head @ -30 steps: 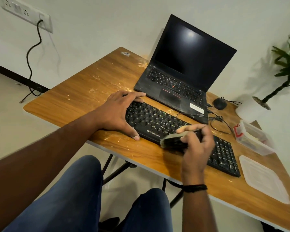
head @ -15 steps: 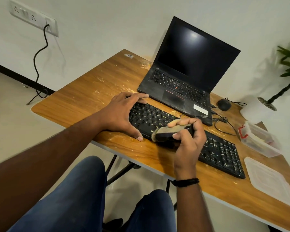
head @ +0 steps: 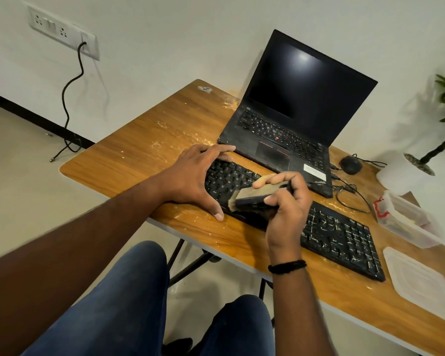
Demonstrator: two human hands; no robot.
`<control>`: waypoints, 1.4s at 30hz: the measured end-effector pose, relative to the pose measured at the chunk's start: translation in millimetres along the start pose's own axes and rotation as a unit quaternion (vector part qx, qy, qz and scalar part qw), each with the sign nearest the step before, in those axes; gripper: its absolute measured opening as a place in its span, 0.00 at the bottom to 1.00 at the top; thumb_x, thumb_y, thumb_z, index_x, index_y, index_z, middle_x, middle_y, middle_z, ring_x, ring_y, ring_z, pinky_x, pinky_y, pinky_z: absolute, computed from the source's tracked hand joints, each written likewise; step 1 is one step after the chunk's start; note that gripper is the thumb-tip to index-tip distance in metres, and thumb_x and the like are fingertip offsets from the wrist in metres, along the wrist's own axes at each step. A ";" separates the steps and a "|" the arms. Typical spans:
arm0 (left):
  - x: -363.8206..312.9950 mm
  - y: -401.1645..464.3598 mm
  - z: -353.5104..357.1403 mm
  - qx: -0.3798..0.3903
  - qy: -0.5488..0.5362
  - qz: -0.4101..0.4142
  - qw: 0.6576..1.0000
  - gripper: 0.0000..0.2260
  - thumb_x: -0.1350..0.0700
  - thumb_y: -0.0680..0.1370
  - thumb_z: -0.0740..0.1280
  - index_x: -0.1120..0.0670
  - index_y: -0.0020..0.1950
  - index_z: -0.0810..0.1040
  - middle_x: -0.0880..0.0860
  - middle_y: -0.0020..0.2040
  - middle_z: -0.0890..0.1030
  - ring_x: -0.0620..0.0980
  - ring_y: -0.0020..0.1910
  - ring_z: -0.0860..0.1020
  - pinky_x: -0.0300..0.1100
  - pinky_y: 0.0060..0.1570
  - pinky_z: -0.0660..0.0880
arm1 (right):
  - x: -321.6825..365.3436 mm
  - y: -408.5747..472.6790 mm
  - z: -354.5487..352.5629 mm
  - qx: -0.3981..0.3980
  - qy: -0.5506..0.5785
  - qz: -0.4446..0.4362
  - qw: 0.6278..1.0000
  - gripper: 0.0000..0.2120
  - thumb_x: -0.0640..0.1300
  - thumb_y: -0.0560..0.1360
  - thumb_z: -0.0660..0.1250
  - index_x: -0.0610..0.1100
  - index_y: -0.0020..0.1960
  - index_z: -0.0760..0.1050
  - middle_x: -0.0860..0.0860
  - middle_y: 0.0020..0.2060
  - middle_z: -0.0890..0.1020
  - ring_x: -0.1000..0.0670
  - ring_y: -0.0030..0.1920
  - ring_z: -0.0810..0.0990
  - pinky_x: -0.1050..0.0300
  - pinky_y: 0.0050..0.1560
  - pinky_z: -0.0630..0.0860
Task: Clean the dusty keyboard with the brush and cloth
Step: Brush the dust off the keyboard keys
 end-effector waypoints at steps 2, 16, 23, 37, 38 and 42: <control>-1.1 0.4 -0.6 0.000 -0.003 0.004 1.000 0.64 0.32 0.51 0.82 0.37 0.79 0.49 0.43 0.76 0.65 0.48 0.76 0.55 0.52 0.75 0.54 | -4.7 0.2 9.5 0.046 -0.003 0.025 0.999 0.11 0.35 0.60 0.59 0.40 0.42 0.71 0.43 0.36 0.81 0.42 0.43 0.79 0.45 0.47 0.78; -1.1 -0.1 -1.9 -0.001 -0.003 0.012 1.000 0.66 0.32 0.50 0.82 0.38 0.80 0.47 0.42 0.75 0.65 0.50 0.77 0.56 0.55 0.75 0.52 | 6.7 7.6 17.1 0.086 -0.031 0.009 0.996 0.10 0.35 0.60 0.61 0.40 0.42 0.71 0.41 0.37 0.80 0.41 0.41 0.78 0.50 0.42 0.78; -1.7 -1.1 -1.7 -0.004 -0.003 0.007 1.000 0.66 0.27 0.49 0.77 0.39 0.80 0.47 0.41 0.75 0.65 0.49 0.77 0.56 0.56 0.76 0.53 | 17.5 16.6 -39.0 0.078 -0.262 0.074 0.959 0.13 0.47 0.56 0.66 0.43 0.39 0.73 0.38 0.42 0.80 0.36 0.45 0.80 0.40 0.45 0.82; -0.2 -0.8 -0.7 -0.016 0.008 0.009 1.000 0.61 0.31 0.54 0.76 0.39 0.81 0.48 0.49 0.76 0.64 0.51 0.76 0.56 0.57 0.76 0.55 | 19.2 -0.5 51.8 0.140 -0.133 0.014 0.981 0.06 0.38 0.63 0.65 0.44 0.40 0.72 0.37 0.38 0.78 0.37 0.39 0.77 0.41 0.38 0.77; -0.5 -1.3 -0.7 -0.010 0.007 0.007 1.000 0.62 0.30 0.53 0.76 0.39 0.81 0.48 0.48 0.76 0.64 0.50 0.76 0.56 0.55 0.75 0.53 | 17.4 1.4 45.3 0.137 -0.134 0.021 0.981 0.05 0.39 0.63 0.65 0.44 0.40 0.72 0.37 0.39 0.78 0.36 0.40 0.77 0.41 0.39 0.78; -0.1 -2.0 -0.3 -0.001 0.002 0.004 1.000 0.65 0.27 0.50 0.77 0.37 0.80 0.47 0.42 0.76 0.64 0.48 0.77 0.54 0.49 0.72 0.51 | 12.3 6.4 -7.1 0.084 -0.169 0.052 0.981 0.04 0.43 0.62 0.65 0.44 0.36 0.73 0.42 0.38 0.79 0.41 0.41 0.78 0.45 0.44 0.78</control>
Point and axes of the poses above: each hand's wrist, its own y-axis towards the middle knuckle, its own z-axis out of the palm, x = y × z, the point moved 7 cm from there along y, towards the middle knuckle
